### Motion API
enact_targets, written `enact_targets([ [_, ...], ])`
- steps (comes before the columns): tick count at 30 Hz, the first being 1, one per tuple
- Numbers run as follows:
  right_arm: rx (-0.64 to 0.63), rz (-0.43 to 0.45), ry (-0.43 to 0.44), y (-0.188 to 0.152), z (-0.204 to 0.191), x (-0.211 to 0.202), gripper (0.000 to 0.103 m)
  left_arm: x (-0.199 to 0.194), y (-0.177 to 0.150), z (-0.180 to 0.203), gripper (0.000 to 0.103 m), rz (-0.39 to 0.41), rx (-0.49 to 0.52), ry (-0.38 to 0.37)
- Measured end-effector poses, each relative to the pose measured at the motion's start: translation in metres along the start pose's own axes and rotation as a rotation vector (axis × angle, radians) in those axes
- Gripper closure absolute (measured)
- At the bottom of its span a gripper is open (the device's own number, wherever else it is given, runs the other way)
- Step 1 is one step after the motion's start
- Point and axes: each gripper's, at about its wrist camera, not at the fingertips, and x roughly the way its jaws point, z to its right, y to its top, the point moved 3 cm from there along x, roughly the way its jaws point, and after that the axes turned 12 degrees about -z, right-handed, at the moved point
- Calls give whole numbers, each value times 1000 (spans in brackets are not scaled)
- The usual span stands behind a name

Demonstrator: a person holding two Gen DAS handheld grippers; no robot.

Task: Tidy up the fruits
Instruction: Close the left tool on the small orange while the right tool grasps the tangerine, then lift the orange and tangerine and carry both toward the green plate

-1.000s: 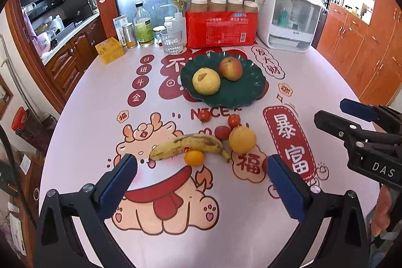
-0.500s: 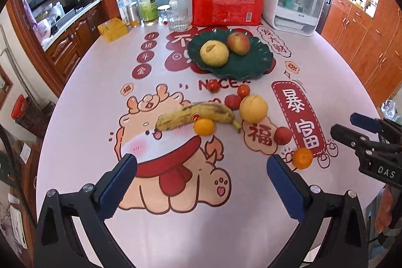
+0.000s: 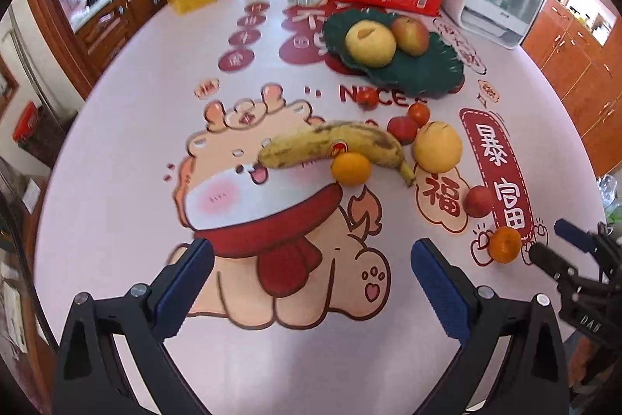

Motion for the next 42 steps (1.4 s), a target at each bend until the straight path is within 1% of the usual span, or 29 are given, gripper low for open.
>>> enact_targets([
  [4, 3, -14, 17, -5, 4, 18, 34, 22, 7, 3, 8, -28, -9, -17],
  [8, 5, -37, 41, -10, 6, 33, 34, 43, 17, 10, 11, -41, -3, -5],
  [15, -2, -41, 20, -6, 4, 53, 34, 71, 34, 21, 26, -72, -9, -15],
  [16, -9, -38, 13, -5, 3, 55, 34, 74, 36, 22, 27, -72, -11, -15],
  [18, -22, -33, 3, -4, 0, 57, 35, 78, 39, 24, 33, -60, -16, -7],
  [19, -28, -29, -2, -4, -1, 57, 35, 79, 41, 25, 34, -54, -19, 0],
  [23, -33, -32, 1, -3, -3, 62, 42, 89, 49, 24, 44, -59, -37, 3],
  [27, -26, -46, 10, -3, -1, 68, 52, 93, 54, 25, 45, -59, -44, -13],
  [29, -26, -42, 9, -3, -1, 68, 54, 94, 56, 27, 46, -54, -41, -11],
  [30, -28, -42, 8, -3, -1, 68, 55, 94, 56, 29, 48, -50, -39, -11],
  [32, -33, -37, 3, -2, -1, 68, 57, 94, 57, 31, 49, -48, -42, -24],
  [34, -39, -33, -1, -3, -1, 68, 59, 94, 59, 32, 53, -42, -44, -34],
  [36, -43, -29, -3, -3, -1, 68, 59, 94, 60, 34, 61, -41, -41, -37],
  [38, -47, -26, -6, -3, -2, 68, 60, 95, 61, 36, 67, -39, -35, -45],
  [42, -57, -19, -13, -3, -3, 69, 63, 94, 59, 37, 68, -28, -38, -40],
])
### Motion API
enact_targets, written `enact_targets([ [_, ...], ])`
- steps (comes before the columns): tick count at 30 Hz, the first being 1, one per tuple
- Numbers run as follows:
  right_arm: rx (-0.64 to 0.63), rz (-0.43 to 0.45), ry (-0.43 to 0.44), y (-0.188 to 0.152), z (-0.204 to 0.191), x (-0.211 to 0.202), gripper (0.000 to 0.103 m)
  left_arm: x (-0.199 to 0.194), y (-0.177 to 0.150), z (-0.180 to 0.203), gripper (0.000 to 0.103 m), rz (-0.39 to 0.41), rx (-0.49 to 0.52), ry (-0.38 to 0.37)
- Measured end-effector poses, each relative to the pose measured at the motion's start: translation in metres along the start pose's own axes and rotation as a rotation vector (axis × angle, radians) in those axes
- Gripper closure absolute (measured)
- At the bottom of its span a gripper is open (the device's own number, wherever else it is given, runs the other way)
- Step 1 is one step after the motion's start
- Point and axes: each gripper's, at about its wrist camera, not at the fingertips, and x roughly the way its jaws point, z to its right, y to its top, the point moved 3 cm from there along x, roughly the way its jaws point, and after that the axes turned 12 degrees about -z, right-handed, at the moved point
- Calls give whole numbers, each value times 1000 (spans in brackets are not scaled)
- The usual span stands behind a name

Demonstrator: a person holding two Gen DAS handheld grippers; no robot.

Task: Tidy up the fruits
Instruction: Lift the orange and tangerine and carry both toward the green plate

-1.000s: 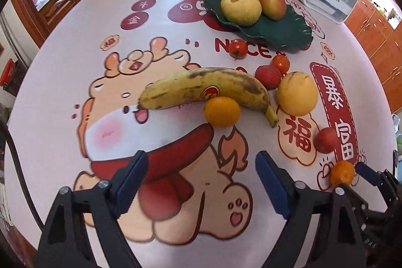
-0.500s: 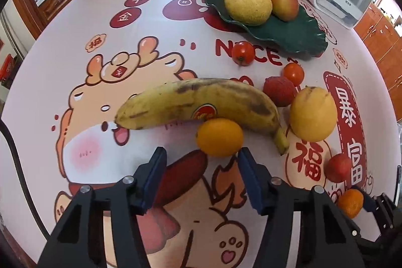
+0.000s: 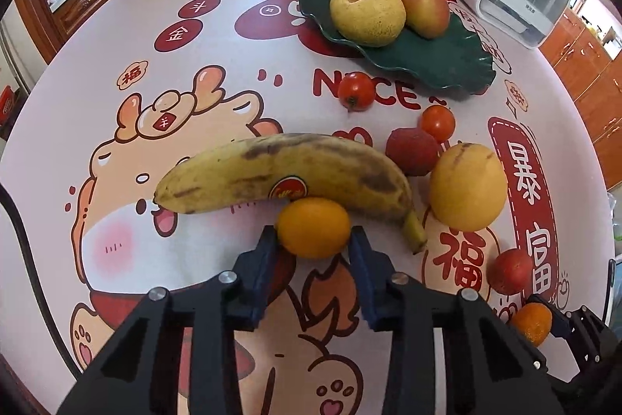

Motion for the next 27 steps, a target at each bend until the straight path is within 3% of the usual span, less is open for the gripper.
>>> enact_targets([
  [14, -8, 7, 27, 2, -5, -11, 64, -25, -12, 11, 69, 11, 47, -22],
  [20, -23, 55, 56, 16, -10, -38, 64, -63, -13, 23, 69, 26, 90, -25],
  [27, -38, 140, 83, 55, -8, -91, 64, -127, 4, 34, 69, 109, 162, 4],
])
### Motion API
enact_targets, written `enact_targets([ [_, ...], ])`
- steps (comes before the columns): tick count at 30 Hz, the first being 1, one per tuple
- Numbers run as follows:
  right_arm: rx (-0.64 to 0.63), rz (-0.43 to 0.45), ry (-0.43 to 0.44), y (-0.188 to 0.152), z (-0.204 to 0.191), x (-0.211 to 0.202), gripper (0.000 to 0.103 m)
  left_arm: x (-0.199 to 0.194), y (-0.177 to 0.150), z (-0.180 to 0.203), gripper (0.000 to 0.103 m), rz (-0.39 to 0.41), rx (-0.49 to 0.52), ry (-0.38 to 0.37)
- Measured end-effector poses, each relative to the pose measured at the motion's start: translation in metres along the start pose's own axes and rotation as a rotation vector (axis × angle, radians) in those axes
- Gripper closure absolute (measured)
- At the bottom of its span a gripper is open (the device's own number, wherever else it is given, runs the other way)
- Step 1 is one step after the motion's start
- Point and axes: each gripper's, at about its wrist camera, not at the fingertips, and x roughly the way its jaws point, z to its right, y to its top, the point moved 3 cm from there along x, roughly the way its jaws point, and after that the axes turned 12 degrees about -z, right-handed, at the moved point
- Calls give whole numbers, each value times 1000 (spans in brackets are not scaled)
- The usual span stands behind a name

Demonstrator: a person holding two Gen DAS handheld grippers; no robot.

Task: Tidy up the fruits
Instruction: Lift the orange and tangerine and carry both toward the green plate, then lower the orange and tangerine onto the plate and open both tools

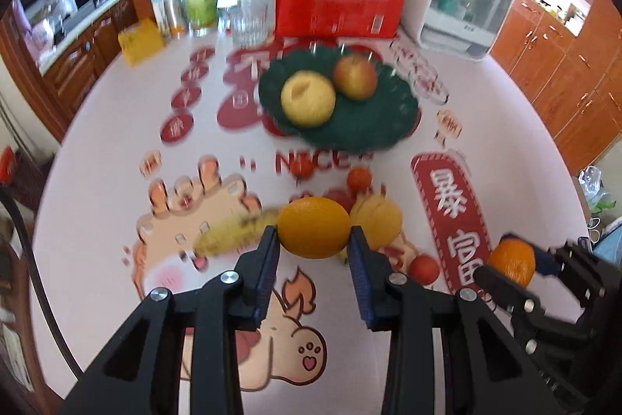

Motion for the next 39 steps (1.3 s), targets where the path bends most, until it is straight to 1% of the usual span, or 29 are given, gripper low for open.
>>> enact_targets([
  [3, -12, 31, 2, 23, 2, -18, 64, -23, 15, 2, 69, 25, 30, 10],
  [6, -15, 70, 22, 54, 6, -40, 64, -43, 32, 4, 69, 48, 58, 17],
  [13, -11, 148, 26, 125, 16, -82, 64, -90, 87, 6, 69, 129, 114, 45],
  [15, -12, 172, 16, 144, 19, -92, 64, -102, 104, 6, 69, 157, 136, 56],
  [17, -22, 195, -5, 164, 20, -100, 64, -110, 122, 7, 69, 181, 157, 86],
  [19, -34, 207, -31, 184, 21, -103, 64, -112, 137, 8, 69, 191, 173, 100],
  [21, -43, 214, -52, 198, 21, -103, 64, -111, 154, 9, 69, 193, 188, 101],
  [23, -49, 206, -75, 212, 21, -97, 64, -107, 171, 9, 69, 196, 202, 106],
  [26, -53, 192, -105, 226, 21, -82, 64, -96, 188, 12, 69, 202, 229, 121],
  [29, -38, 147, -110, 236, 25, -53, 64, -74, 206, 13, 69, 182, 248, 114],
  [35, 16, 45, -107, 230, 42, 13, 64, -18, 232, 11, 69, 116, 274, 93],
  [39, 49, -21, -100, 220, 52, 54, 64, 21, 241, 11, 69, 65, 292, 64],
])
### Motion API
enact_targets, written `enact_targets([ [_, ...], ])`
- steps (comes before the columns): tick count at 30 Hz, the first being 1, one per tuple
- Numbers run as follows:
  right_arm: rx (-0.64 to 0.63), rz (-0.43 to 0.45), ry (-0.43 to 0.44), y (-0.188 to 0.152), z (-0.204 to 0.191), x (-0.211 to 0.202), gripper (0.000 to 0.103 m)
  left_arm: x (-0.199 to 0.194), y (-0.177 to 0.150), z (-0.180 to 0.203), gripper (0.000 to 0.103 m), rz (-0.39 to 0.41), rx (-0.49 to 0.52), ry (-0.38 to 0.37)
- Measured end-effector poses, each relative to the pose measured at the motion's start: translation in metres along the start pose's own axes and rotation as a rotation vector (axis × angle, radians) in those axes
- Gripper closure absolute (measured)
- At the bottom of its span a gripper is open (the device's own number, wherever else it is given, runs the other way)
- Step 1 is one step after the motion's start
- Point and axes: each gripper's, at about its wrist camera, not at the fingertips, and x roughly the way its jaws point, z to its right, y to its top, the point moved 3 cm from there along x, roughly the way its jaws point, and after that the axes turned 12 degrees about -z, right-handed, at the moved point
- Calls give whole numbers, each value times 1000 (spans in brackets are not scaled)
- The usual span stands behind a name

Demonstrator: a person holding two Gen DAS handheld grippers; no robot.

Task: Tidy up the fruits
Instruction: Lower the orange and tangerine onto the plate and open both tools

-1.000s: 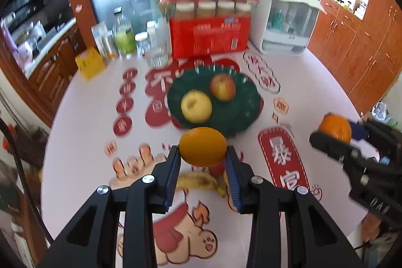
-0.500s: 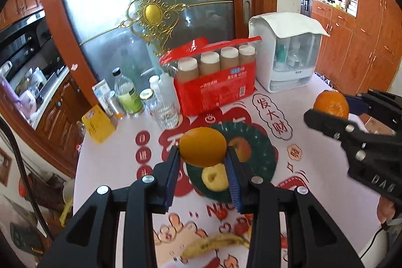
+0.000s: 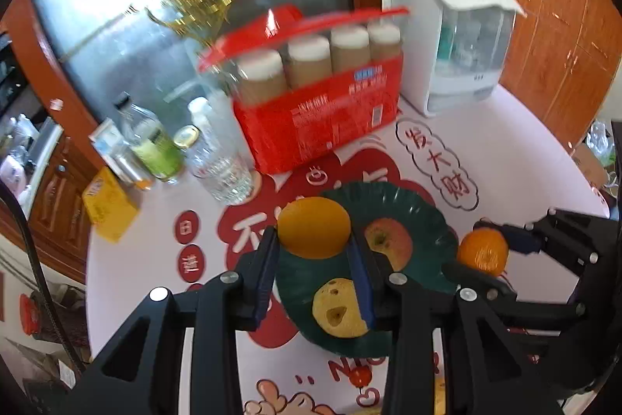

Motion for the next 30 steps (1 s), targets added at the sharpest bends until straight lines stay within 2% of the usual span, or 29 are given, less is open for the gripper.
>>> enact_targets([
  [7, 41, -87, 11, -16, 0, 59, 64, 76, 4, -1, 69, -127, -5, -87],
  [13, 56, -154, 18, -28, -5, 97, 64, 123, -1, 0, 69, -191, -24, -111],
  [23, 62, -188, -12, -31, -3, 124, 64, 155, -3, 13, 69, -234, -19, -145],
  [30, 35, -190, -37, -32, -8, 131, 63, 167, -6, 21, 68, -254, -12, -124],
])
